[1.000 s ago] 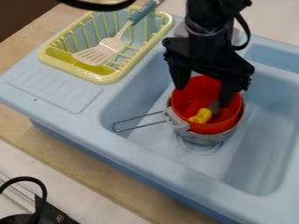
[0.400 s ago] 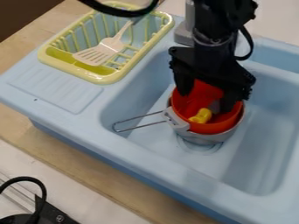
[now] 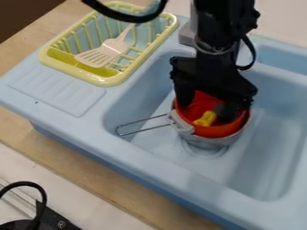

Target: Move the yellow knife to the middle top of the sink

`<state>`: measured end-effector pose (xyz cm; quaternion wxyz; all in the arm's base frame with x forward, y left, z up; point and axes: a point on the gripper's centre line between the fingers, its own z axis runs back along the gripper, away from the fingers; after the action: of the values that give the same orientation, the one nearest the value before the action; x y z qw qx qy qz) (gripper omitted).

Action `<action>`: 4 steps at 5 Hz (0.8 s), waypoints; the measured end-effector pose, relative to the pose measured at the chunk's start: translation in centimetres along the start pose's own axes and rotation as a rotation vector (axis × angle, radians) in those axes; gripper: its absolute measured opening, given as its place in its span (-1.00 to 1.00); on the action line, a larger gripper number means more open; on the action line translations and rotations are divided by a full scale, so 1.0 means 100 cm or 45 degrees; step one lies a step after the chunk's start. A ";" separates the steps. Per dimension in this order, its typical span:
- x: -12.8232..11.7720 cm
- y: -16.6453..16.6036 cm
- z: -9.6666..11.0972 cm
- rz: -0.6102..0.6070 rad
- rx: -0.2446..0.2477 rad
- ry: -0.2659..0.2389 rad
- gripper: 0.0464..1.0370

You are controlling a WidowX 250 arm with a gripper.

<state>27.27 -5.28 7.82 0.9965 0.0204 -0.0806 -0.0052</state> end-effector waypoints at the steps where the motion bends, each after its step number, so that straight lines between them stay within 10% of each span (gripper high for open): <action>1: -0.002 0.001 -0.008 -0.007 0.012 0.033 0.92; 3: -0.002 0.003 -0.017 -0.017 0.038 0.052 0.81; 4: -0.001 0.003 -0.017 -0.033 0.041 0.049 0.26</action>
<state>27.43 -4.94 6.14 0.9973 0.0375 -0.0613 -0.0165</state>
